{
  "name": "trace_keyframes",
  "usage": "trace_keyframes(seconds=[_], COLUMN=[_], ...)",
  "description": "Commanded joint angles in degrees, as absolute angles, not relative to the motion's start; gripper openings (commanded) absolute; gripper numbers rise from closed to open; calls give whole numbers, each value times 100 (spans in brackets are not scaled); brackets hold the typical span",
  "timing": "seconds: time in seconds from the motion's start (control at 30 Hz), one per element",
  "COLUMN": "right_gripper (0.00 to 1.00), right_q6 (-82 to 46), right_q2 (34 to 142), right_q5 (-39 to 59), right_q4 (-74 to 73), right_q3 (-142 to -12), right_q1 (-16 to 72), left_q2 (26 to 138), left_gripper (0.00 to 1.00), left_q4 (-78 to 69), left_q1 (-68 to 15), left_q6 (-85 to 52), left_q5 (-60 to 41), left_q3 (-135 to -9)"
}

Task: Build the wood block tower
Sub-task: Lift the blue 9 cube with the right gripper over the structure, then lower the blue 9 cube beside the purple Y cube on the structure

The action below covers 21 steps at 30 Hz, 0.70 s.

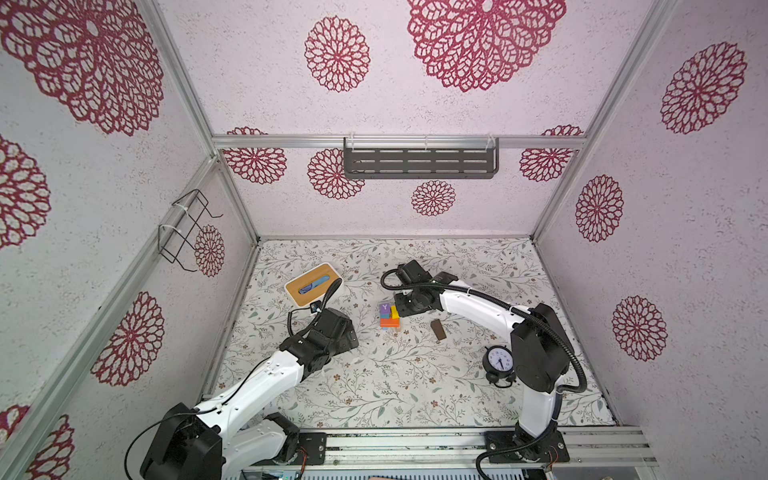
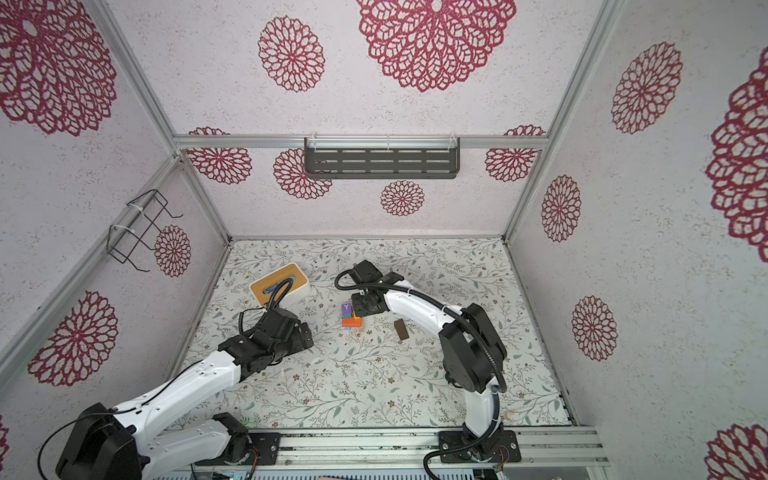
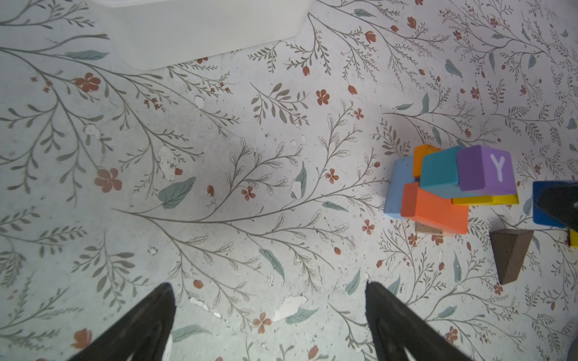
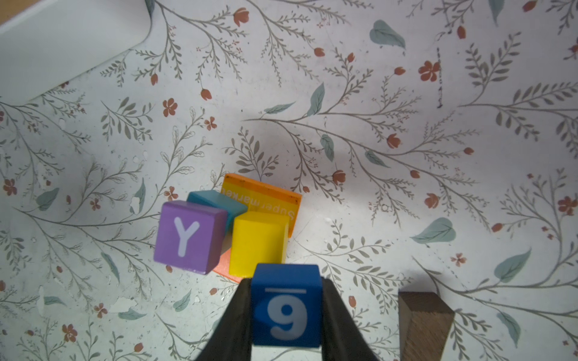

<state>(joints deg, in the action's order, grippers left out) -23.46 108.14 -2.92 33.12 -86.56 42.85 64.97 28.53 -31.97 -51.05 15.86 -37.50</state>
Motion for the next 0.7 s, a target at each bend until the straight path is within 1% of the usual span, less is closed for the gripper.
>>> trace_keyframes(seconds=[0.0, 0.67], right_gripper=[31, 32], right_q6=[-2233, -2303], right_q2=[10804, 10925], right_q5=[-233, 50], right_q4=[3340, 3138], right_q3=[-8855, -8919], right_q1=[4254, 4254], left_q2=[6521, 6497], left_gripper=[97, 98], left_q4=[2736, 2716], left_q1=[-3113, -3050], left_q6=[-5089, -5107], left_q5=[1585, 1521], left_q3=[-3764, -3674])
